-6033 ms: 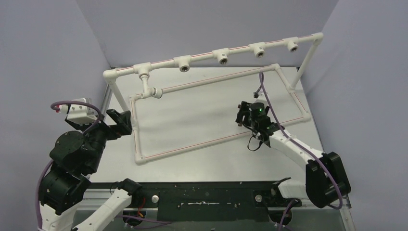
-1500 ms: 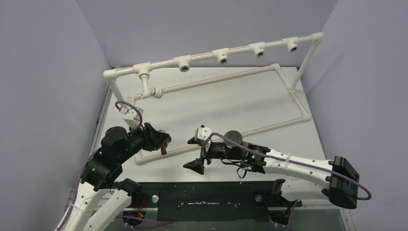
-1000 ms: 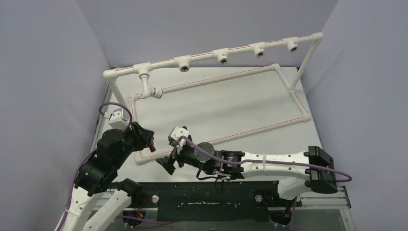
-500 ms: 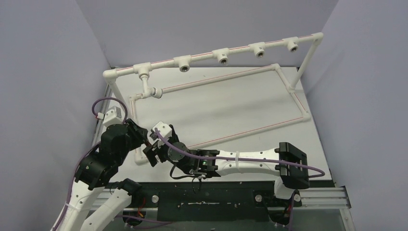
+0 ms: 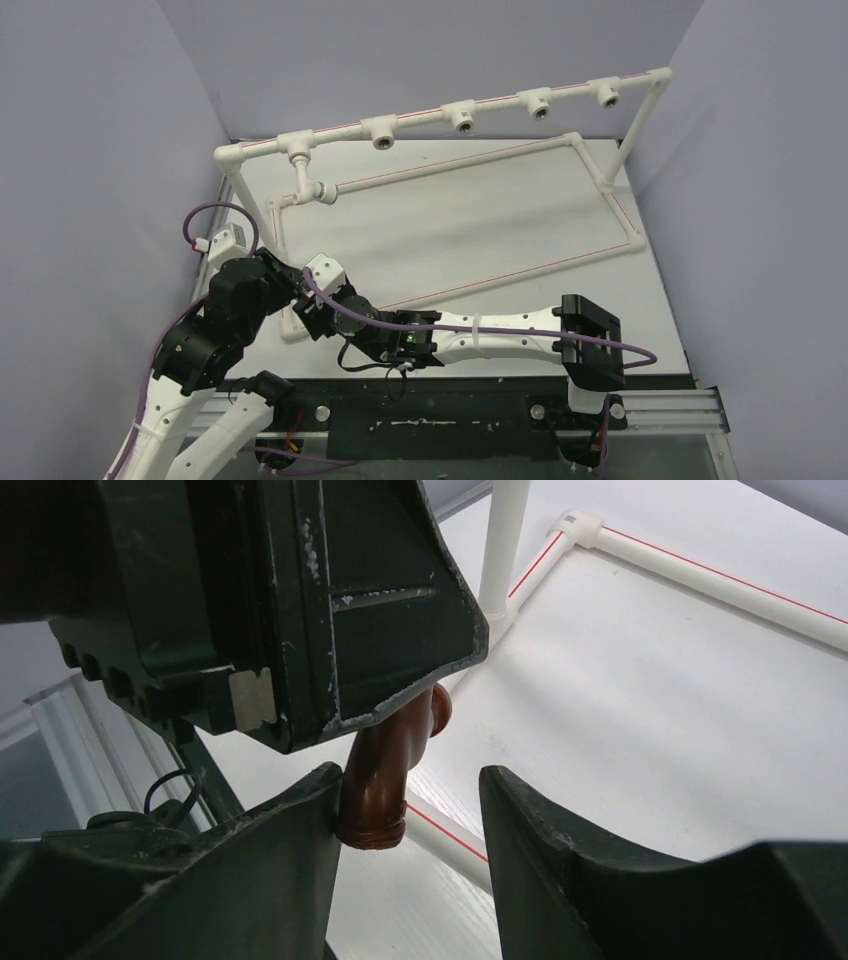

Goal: Install the water faucets

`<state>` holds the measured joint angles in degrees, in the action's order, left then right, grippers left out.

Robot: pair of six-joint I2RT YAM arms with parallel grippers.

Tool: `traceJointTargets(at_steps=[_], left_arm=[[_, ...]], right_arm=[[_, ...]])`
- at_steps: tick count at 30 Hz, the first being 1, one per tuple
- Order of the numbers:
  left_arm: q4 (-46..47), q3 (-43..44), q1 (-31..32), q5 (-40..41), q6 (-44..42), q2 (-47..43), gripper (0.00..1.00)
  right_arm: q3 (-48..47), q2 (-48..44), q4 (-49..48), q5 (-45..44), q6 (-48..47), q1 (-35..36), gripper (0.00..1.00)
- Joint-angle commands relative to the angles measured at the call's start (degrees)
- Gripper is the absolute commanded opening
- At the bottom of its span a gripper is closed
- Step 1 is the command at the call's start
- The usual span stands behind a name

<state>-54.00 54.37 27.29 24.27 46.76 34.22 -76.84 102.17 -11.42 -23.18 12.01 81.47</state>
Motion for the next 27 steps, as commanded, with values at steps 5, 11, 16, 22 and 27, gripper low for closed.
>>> traceJointTargets(at_steps=[5,11,16,22,27], left_arm=[[1.34,2.37,0.13,1.01,0.96,0.29,0.0],[1.41,2.19,0.13,0.42,1.14,0.63,0.0],[1.62,1.98,0.13,0.03,1.29,0.61,0.0],[1.83,2.12,0.13,-0.54,1.4,0.89,0.0],[2.61,2.08,0.13,-1.39,0.79,0.45,0.18]], right_arm=[[-4.12,1.05,-2.61,-0.55,-0.75,0.44,0.47],[-6.21,2.68,-1.52,-0.51,-1.24,0.42,0.4],[-6.49,3.03,-1.14,-0.94,-1.41,0.47,0.15],[-5.87,2.36,-0.95,-1.61,-1.38,0.44,0.0],[-4.07,0.94,-1.45,-0.92,-1.13,0.46,0.0]])
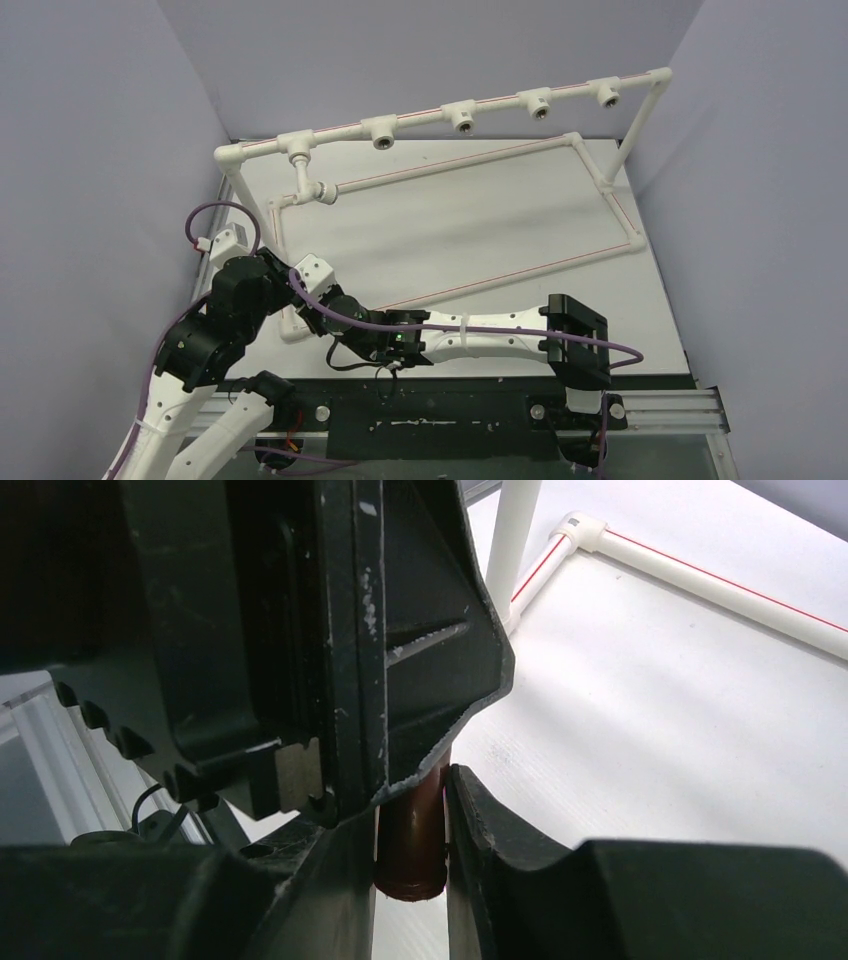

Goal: Install the water faucets

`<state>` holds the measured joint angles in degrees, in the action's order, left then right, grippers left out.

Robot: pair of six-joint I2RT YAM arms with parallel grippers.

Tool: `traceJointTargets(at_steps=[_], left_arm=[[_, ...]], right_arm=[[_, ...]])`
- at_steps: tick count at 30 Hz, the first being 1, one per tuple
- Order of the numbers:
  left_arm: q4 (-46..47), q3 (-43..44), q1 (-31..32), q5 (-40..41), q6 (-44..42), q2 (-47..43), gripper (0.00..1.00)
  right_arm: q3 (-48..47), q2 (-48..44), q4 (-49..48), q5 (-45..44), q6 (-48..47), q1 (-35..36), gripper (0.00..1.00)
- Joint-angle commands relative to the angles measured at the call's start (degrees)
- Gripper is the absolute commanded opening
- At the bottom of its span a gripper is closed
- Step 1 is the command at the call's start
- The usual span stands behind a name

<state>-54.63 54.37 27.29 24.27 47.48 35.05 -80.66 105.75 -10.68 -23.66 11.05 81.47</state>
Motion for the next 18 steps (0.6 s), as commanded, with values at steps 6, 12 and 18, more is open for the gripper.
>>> traceJointTargets(at_steps=[6,12,18], left_arm=[[6.13,2.07,0.13,-3.29,-0.95,-3.18,0.67],[7.22,2.65,0.22,-6.09,-2.29,-4.48,0.87],[10.94,-0.29,0.22,-11.52,-4.09,-7.01,0.89]], right_arm=[[4.43,-5.92,-2.97,0.13,0.43,0.46,0.0],[12.37,-11.96,-4.75,0.12,1.62,0.26,0.0],[21.9,-20.58,-6.16,2.7,4.68,-1.55,0.0]])
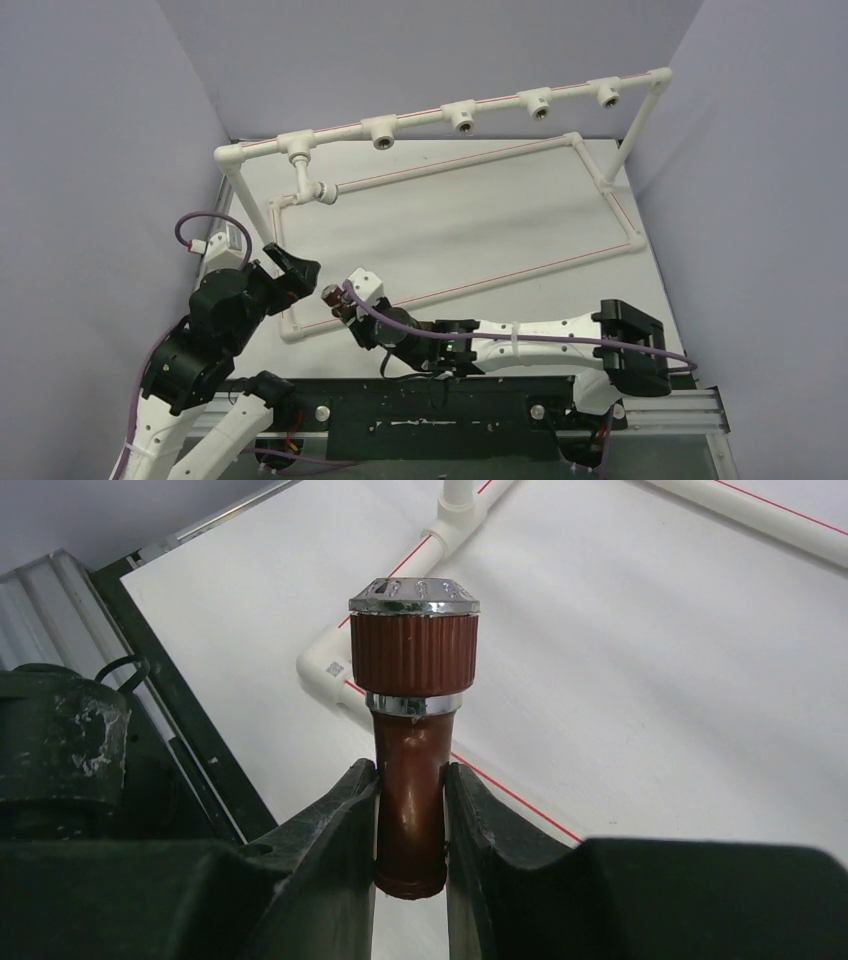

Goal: Install the water faucets

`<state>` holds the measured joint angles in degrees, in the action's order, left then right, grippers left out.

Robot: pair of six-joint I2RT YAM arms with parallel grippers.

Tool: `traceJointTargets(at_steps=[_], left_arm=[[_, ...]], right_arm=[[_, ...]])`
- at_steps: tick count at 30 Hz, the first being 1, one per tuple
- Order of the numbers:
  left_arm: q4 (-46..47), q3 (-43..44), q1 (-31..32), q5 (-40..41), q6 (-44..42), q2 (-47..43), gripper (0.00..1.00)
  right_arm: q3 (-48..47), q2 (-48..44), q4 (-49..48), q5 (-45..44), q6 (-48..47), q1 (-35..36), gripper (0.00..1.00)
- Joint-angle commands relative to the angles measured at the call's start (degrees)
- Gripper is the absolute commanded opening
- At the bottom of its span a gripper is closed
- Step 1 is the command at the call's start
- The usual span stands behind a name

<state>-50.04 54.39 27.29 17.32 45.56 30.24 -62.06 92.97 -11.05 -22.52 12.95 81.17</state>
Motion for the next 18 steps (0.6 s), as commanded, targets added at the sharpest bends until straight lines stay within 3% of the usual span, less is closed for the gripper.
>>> traceJointTargets(at_steps=[1,4,15,18], left_arm=[[7.4,-1.24,0.22,-5.45,-2.41,-2.99,0.89],[10.1,-3.65,0.22,-7.78,-2.58,-5.08,0.97],[19.29,-11.14,0.31,-21.42,-6.22,-6.19,0.97],[21.95,-13.02,0.29,-24.91,-6.71,-5.82,0.97]], right_arm=[[4.94,-9.98,-6.27,2.63,3.35,-1.93,0.0],[10.19,-15.0,-8.09,6.41,5.66,-4.79,0.0],[23.21,-29.82,-17.42,21.85,11.62,-14.65,0.0],[26.87,-32.51,-22.65,29.91,15.59,-19.51,0.0]])
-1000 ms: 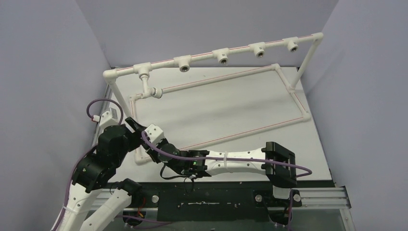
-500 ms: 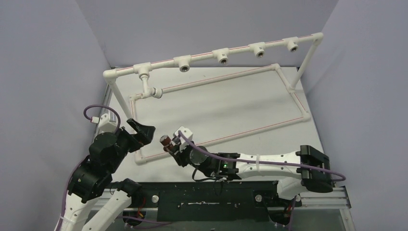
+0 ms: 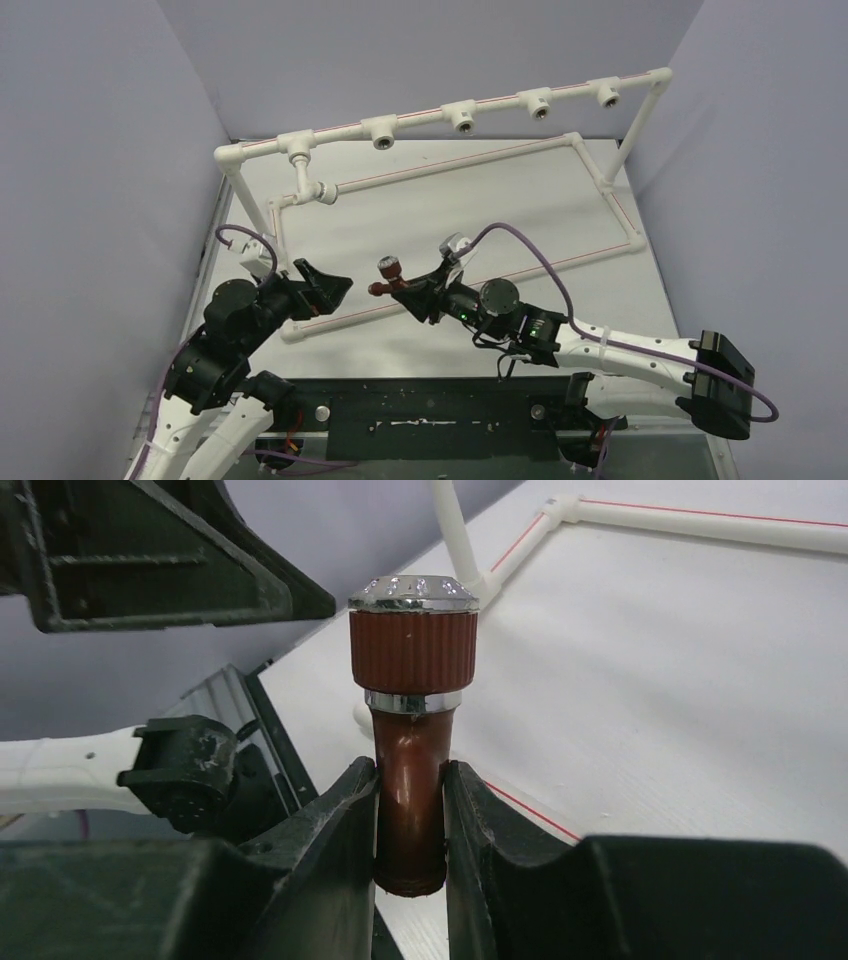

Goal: Install the water faucets

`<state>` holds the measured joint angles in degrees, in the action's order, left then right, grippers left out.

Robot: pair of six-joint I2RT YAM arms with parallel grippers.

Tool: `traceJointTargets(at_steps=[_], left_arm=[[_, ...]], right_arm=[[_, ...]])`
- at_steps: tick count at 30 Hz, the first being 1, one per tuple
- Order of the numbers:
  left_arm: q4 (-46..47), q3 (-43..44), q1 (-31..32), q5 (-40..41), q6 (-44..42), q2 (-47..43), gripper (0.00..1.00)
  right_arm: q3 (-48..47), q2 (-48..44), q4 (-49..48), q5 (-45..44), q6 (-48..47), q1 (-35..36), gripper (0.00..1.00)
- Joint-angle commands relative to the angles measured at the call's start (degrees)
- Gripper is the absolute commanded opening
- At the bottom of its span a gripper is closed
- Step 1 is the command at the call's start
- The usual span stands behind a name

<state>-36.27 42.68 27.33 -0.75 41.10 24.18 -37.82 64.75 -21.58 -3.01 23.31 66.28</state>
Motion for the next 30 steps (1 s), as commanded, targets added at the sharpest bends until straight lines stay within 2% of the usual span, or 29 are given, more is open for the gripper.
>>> traceJointTargets(at_steps=[1,3,7,11,14,18,23,30], left_arm=[[9.73,-2.09,0.2,-8.98,-2.19,0.18,0.97],[13.06,-3.92,0.18,-12.23,-1.44,0.01,0.97],[19.93,-6.86,0.18,-18.14,1.3,-0.47,0.97],[30.29,-10.86,0.18,-25.4,5.17,-1.15,0.97],[34.18,-12.09,0.18,-28.01,6.52,-0.97,0.97],[40.7,-13.34,0.18,-31.75,9.05,-0.98,0.97],[50.71,-15.97,0.18,-35.46,14.32,-0.72,0.95],[56.62,-17.55,0.18,-37.88,17.85,-0.85,0.86]], right_arm=[[4.38,-4.96,-14.53,13.12,7.07,-6.48,0.0],[6.38,-5.85,-19.6,18.68,10.92,-9.71,0.0],[7.58,-6.32,-23.49,24.63,15.82,-13.6,0.0],[8.52,-5.55,-30.06,28.73,20.68,-14.67,0.0],[8.23,-3.79,-34.46,31.43,24.88,-15.15,0.0],[7.32,-0.96,-38.38,33.58,28.79,-15.27,0.0],[7.86,4.1,-50.08,35.51,35.18,-15.25,0.0],[7.67,11.29,-64.25,36.66,42.93,-15.42,0.0]])
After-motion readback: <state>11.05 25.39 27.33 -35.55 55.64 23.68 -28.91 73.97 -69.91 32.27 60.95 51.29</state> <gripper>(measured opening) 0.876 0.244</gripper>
